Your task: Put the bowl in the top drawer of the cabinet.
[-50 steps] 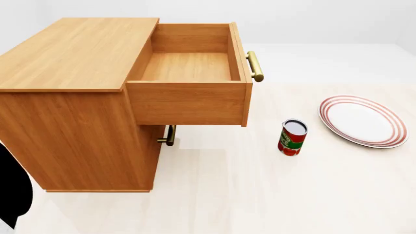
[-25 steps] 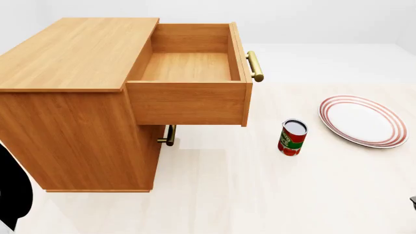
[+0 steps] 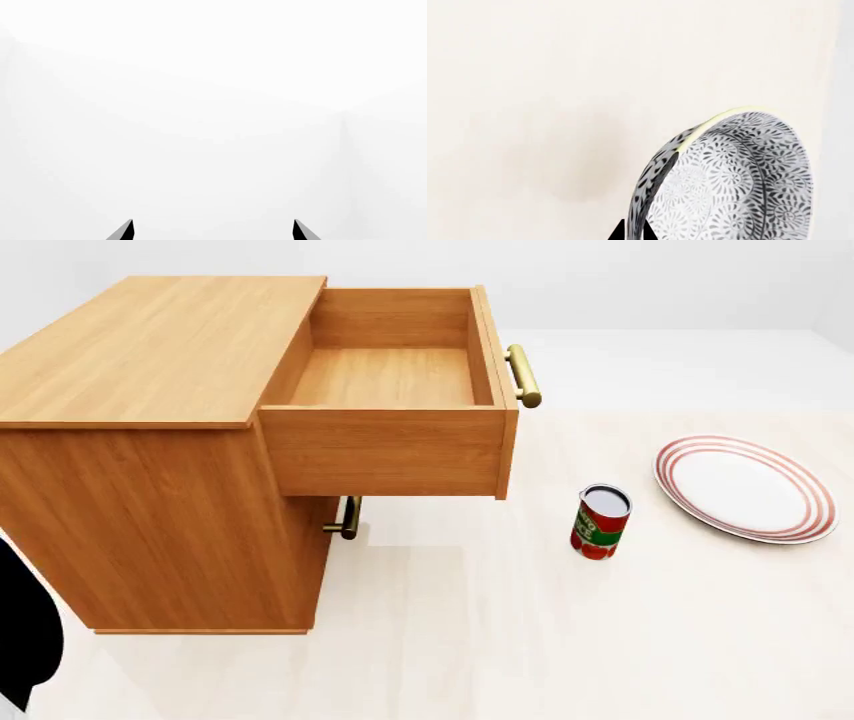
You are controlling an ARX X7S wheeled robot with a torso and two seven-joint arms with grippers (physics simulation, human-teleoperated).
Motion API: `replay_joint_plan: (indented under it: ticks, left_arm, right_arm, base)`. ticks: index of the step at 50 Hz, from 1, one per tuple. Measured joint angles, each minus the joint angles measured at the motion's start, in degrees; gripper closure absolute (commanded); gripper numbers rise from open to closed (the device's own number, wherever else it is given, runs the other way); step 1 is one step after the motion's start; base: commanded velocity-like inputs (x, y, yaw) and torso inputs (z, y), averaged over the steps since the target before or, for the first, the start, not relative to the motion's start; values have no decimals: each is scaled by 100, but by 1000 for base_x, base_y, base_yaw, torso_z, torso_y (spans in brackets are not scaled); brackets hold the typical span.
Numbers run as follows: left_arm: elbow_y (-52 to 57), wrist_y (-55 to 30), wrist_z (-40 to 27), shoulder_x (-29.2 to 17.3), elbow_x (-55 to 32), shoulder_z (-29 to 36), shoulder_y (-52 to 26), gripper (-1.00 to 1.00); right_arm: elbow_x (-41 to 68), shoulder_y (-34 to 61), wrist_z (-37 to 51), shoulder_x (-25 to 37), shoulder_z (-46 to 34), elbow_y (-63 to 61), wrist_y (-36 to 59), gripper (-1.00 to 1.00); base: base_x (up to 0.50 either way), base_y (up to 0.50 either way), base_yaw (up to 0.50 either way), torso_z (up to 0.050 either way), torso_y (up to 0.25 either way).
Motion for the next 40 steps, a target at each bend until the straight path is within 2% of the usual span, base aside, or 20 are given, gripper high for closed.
replay_joint_plan:
  ticks: [5, 12, 16, 22, 30, 40]
  left_arm:
    - [9, 13, -6, -5, -19, -12, 7, -100]
    - [26, 31, -12, -23, -47, -35, 14, -100]
    - [35, 40, -15, -36, -63, -51, 16, -100]
    - [35, 52, -12, -56, -81, -61, 11, -100]
    - [18, 59, -4, -71, -101, -52, -31, -100]
    - [26, 37, -19, -75, -157, -43, -108, -100]
  right_arm:
    - [-841, 333, -963, 97, 351, -557, 641, 100]
    - [-3031, 692, -3433, 143, 749, -1320, 953, 100]
    - [-4053, 918, -4640, -100, 919, -1479, 874, 100]
    - [-5117, 1363, -6009, -693, 1031, -1381, 563, 100]
    - [-5873, 1997, -7274, -1516, 1115, -827, -140, 100]
    - [-6106, 2590, -8197, -2300, 1341, 217, -1281, 100]
  base:
    - [0, 0, 0, 0, 0]
    - [0, 0, 0, 0, 0]
    - [0, 0, 0, 0, 2]
    - [0, 0, 0, 0, 0]
    - [0, 0, 0, 0, 0]
    - [0, 0, 0, 0, 1]
